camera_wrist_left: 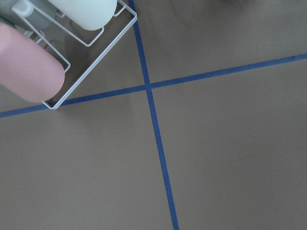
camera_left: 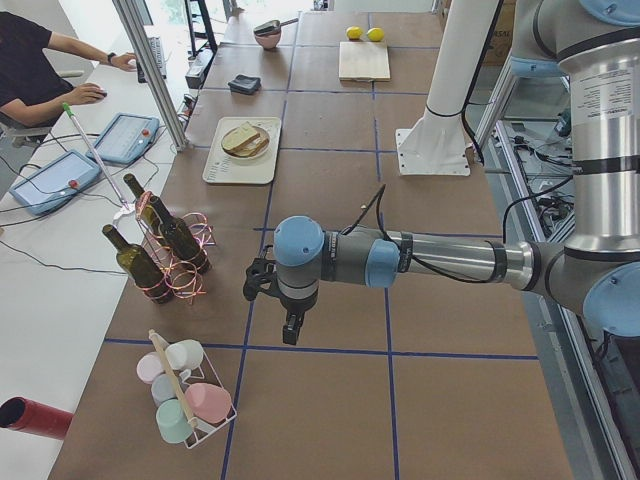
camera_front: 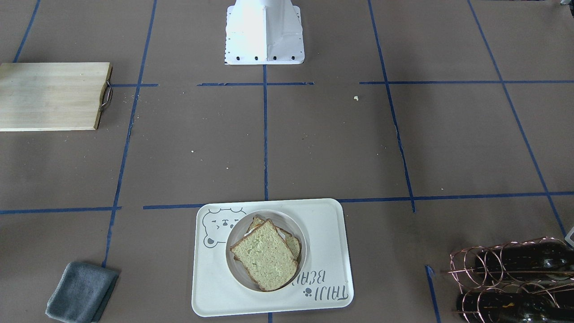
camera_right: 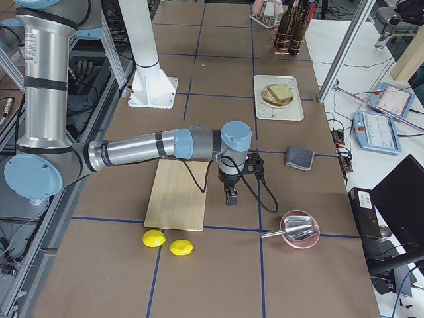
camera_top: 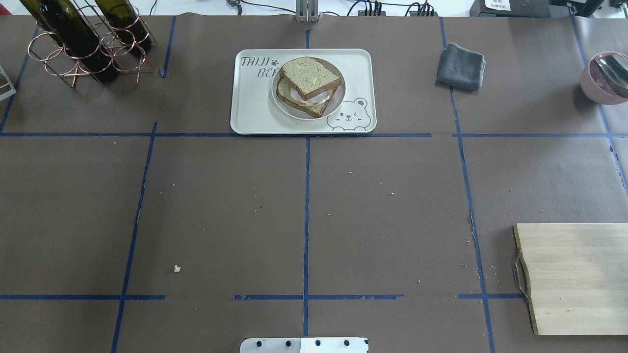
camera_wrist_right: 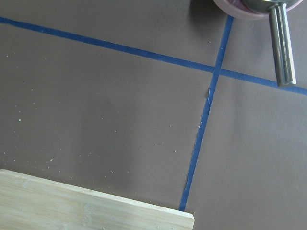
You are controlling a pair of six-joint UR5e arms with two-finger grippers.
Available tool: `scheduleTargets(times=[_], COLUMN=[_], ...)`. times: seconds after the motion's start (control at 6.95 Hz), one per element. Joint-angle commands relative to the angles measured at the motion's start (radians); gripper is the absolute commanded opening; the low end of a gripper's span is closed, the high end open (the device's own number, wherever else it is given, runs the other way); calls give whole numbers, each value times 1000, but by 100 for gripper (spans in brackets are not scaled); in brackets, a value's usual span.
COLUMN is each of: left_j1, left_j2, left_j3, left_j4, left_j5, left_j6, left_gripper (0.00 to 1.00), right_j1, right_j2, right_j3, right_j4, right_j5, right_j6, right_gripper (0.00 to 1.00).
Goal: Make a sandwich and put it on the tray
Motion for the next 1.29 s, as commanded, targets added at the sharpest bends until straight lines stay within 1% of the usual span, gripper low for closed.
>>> scheduleTargets(times=[0.0,0.14,0.29,0.58,0.72,0.86,1.01,1.15], left_j1=[6,6,-3,-4,-2,-2,-2,0], left_j2=[-5,4,7,33,32,30,32,32], left_j3=[-61,-58,-70,-55,-54,-66,-60,-52], left_j4=[67,76,113,113,113,110,103,84], left_j5=[4,4,-3,-8,-8,-6,0,0], left_j6=[5,2,-7,-15,-59,-161,-121,-48], left_gripper=[100,100,100,100,100,100,100,100], right_j1=[-1,1,1,1,1,1,1,1], right_j2=[3,-3,-14,-5,-11,-40,-60,-83], right_j3=[-1,-1,10,5,14,4,-24,-57], right_j4=[0,0,0,0,1,1,6,97], right_j5=[8,19,32,24,20,11,2,3], right_j6=[5,0,0,15,56,49,38,29], right_gripper=[100,100,100,100,100,100,100,100])
